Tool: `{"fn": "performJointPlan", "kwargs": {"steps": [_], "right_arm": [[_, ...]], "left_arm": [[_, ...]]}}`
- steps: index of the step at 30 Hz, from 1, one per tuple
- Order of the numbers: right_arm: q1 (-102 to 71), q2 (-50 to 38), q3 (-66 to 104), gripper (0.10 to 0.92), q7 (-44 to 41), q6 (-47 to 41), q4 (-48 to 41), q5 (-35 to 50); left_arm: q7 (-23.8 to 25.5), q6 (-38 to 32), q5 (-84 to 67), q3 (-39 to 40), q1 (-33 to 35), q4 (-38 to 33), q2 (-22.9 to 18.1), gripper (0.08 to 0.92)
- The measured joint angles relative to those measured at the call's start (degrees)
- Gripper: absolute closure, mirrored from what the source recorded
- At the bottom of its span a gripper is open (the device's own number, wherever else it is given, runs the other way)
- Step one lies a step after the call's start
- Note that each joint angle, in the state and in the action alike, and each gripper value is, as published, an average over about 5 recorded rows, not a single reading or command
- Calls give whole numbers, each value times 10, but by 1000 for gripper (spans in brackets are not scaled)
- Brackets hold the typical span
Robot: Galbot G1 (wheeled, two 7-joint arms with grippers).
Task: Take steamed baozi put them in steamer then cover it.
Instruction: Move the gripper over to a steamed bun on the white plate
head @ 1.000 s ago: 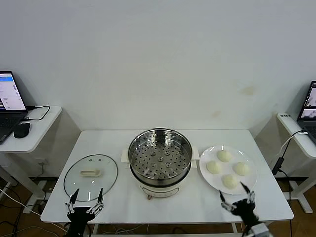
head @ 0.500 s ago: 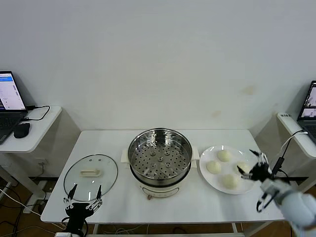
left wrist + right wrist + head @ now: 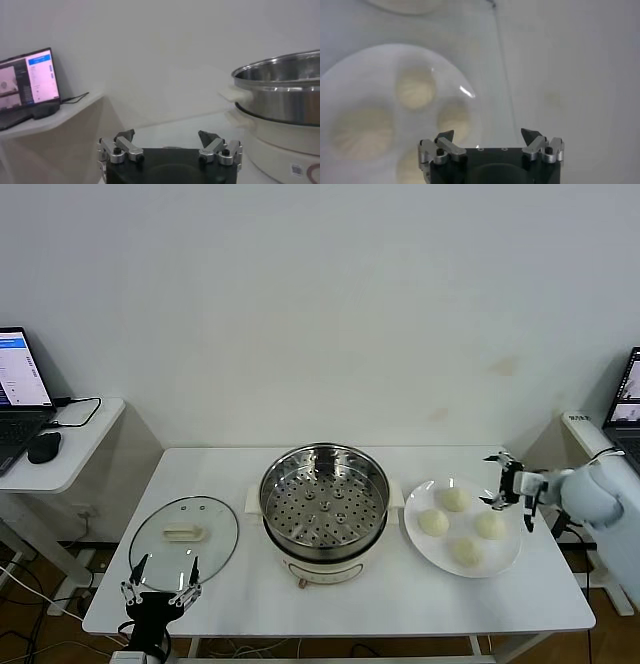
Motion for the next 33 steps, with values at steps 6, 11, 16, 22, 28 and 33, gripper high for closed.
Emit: {"fn": "performJointPlan", "kwargs": {"steps": [6,11,16,22,28,33], "right_arm": [[74,32,-87,202,-39,19,-74,-8],[106,68,-130,203,-55,34,-130,-21],[128,105,-152,202,-62,44,-183,-39],[146,144,-166,203,-65,54,-238,-59],[152,176,-174,202,-67,60,-278,-73],[154,196,-176,203,-65,63,-302,-83]], "left_arm": [[-3,2,4,-8,-4,1,3,177],[-3,3,5,-14,-3,1,6,177],[-3,3,6,-20,-1,2,9,177],[-4,3,6,-28,1,5,11,177],[-4,3,6,-30,0,9,12,177],[-4,3,7,-29,-2,11,12,177]]}}
